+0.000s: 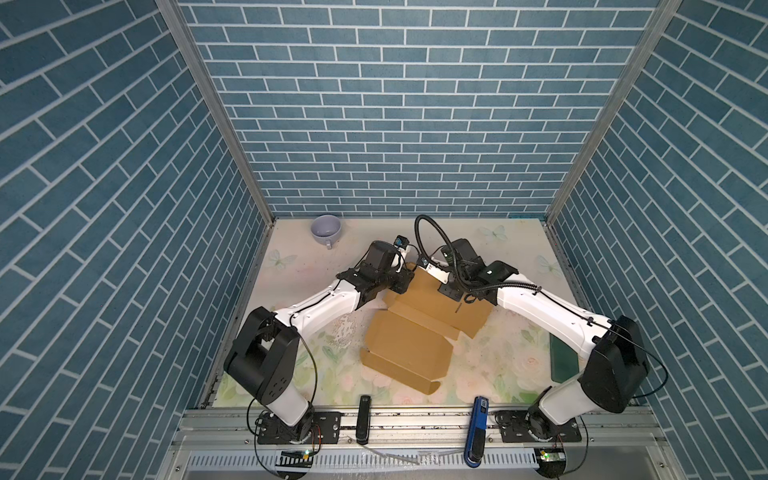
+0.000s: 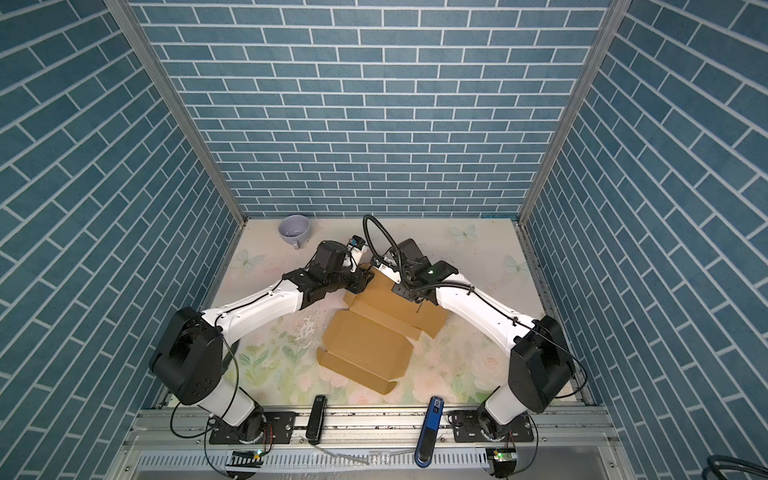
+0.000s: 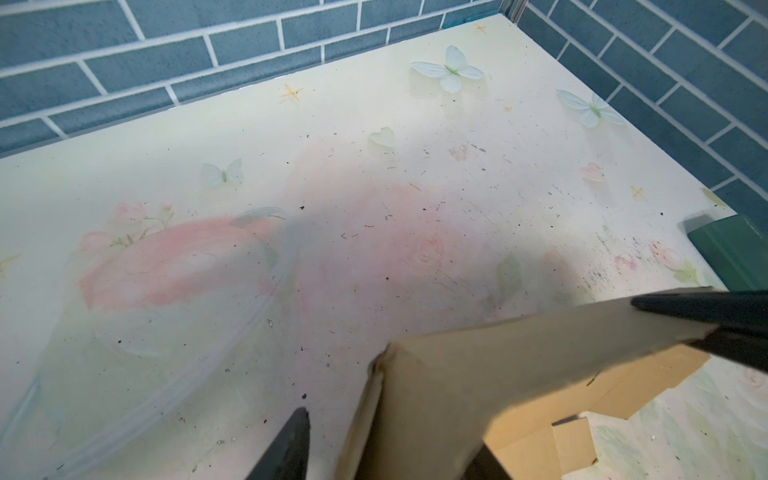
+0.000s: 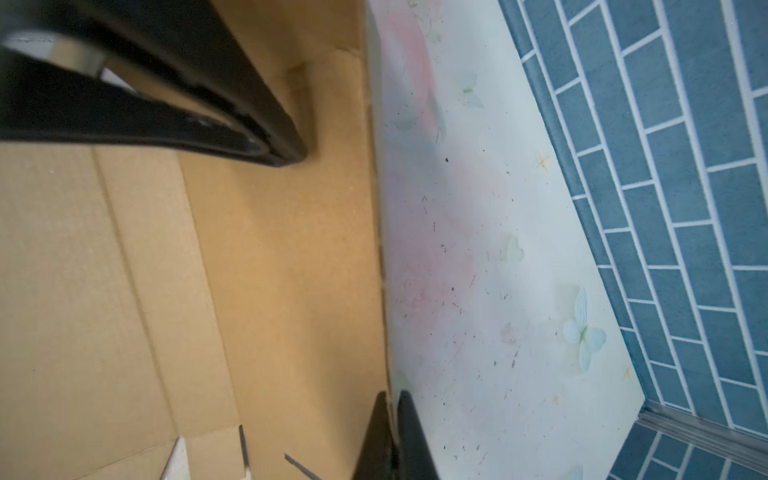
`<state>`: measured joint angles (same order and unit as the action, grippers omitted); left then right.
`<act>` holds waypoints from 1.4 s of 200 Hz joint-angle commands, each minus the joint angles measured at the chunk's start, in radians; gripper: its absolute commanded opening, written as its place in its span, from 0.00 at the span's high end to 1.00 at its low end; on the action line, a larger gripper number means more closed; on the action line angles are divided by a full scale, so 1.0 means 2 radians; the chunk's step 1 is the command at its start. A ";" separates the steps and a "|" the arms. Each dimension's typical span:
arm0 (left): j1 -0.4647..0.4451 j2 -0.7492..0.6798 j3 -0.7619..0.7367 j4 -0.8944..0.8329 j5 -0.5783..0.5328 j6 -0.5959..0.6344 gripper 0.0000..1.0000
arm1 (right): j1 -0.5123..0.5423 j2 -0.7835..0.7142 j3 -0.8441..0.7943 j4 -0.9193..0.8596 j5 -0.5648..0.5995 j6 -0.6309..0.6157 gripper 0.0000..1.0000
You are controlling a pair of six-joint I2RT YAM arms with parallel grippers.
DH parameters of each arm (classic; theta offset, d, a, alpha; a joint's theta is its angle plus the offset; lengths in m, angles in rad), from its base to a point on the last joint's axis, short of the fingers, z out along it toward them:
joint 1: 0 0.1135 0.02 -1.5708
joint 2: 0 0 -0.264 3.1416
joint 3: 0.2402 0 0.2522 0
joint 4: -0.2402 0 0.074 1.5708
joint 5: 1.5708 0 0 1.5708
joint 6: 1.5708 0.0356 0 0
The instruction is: Fold the paper box
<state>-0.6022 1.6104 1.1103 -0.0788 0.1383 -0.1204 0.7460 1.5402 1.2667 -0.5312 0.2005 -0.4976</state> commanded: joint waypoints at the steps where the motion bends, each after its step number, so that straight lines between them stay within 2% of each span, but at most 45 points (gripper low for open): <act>1: 0.008 -0.008 -0.011 0.009 -0.007 -0.004 0.45 | 0.004 0.007 -0.006 -0.015 0.013 -0.004 1.00; 73: 0.032 -0.027 -0.022 0.008 0.019 -0.006 0.41 | 0.010 0.015 0.002 -0.027 0.035 -0.019 1.00; 139: 0.079 -0.087 -0.067 -0.005 0.076 -0.008 0.39 | 0.010 0.017 0.012 -0.035 0.057 -0.031 1.00; 172: 0.119 -0.108 -0.106 0.016 0.095 -0.024 0.37 | 0.010 0.017 0.018 -0.038 0.074 -0.038 1.00; 192: 0.137 -0.093 -0.110 0.030 0.114 -0.031 0.37 | 0.012 0.018 0.023 -0.033 0.096 -0.054 1.00; 233: 0.140 -0.022 -0.083 0.059 0.144 -0.035 0.38 | 0.026 0.032 0.025 0.008 0.172 -0.124 1.00; 280: 0.140 0.031 -0.071 0.103 0.159 -0.046 0.38 | 0.043 0.031 -0.014 0.129 0.234 -0.201 1.00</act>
<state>-0.3256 1.6436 0.9386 0.0547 0.4206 -0.1970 0.8097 1.6039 1.2682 -0.4446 0.5629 -0.7639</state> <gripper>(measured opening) 0.618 0.055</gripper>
